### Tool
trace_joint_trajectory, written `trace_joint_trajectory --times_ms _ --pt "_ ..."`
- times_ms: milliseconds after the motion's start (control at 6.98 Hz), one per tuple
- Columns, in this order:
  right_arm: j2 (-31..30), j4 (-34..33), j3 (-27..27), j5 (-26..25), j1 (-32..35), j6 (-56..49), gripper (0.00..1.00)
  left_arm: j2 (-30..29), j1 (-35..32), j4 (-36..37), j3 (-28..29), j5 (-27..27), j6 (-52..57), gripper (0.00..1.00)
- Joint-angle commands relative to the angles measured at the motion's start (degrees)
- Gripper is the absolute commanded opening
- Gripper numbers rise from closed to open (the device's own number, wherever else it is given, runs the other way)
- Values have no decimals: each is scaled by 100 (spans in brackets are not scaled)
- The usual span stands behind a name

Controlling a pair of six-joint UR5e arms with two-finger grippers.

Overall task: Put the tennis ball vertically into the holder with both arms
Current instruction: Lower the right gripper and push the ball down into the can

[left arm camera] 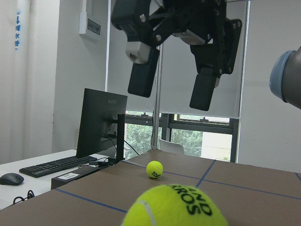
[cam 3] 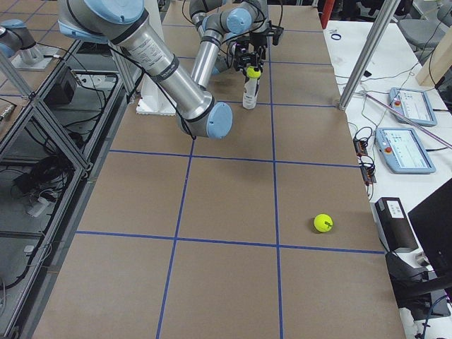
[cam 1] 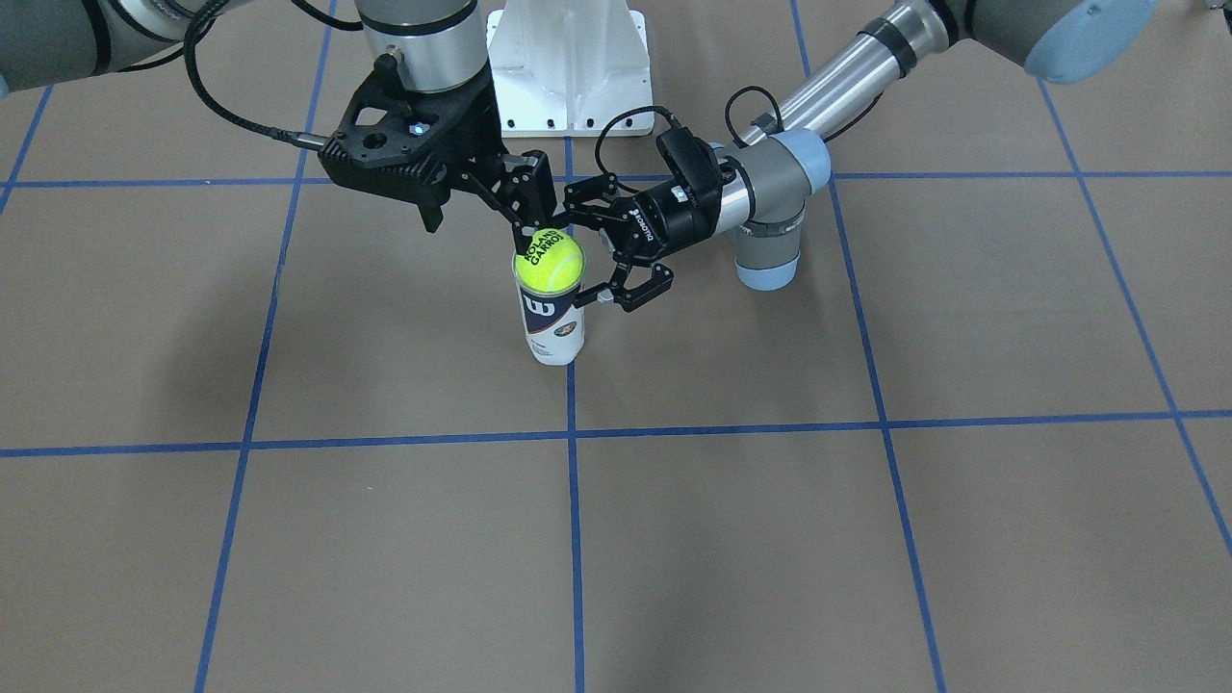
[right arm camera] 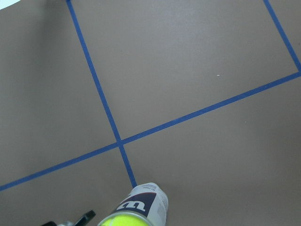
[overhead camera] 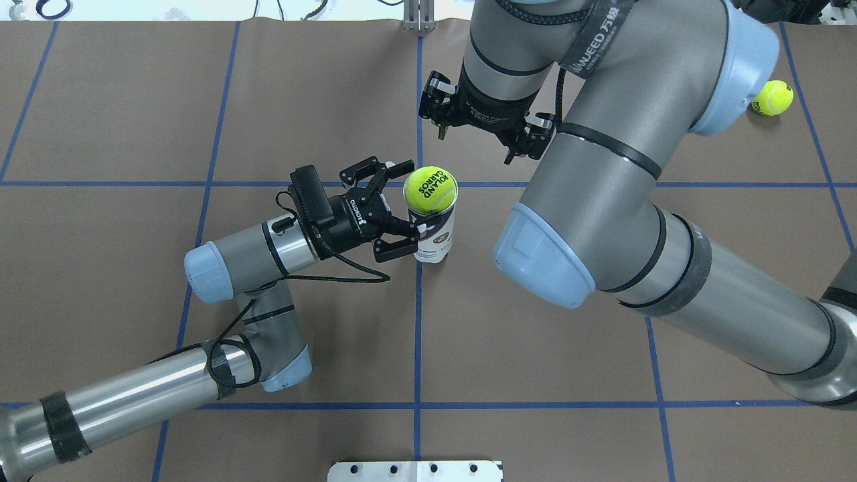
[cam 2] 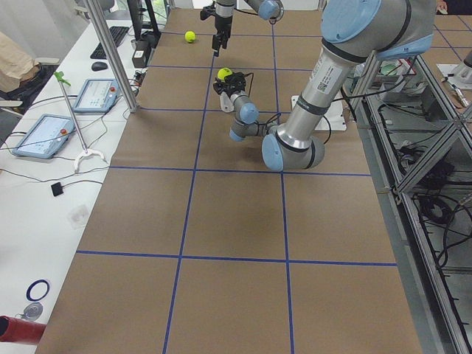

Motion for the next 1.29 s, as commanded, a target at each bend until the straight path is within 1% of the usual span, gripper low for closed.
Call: trace_joint_trajectory --times_ms 0,287,430,573,1003,1147 --pt "101 7 -3 14 -189 107 0 0 6 0 16 0 0 99" --pt "93 68 -56 -3 -339 134 0 0 6 0 16 0 9 99" --pt "15 321 -221 -47 -444 126 0 0 6 0 16 0 0 99" --pt "5 620 -510 -64 -462 134 0 9 6 0 16 0 9 99" --pt "-4 667 -434 -47 -462 126 0 0 6 0 16 0 9 99" --pt "5 554 -129 -4 -375 126 0 0 6 0 16 0 9 99"
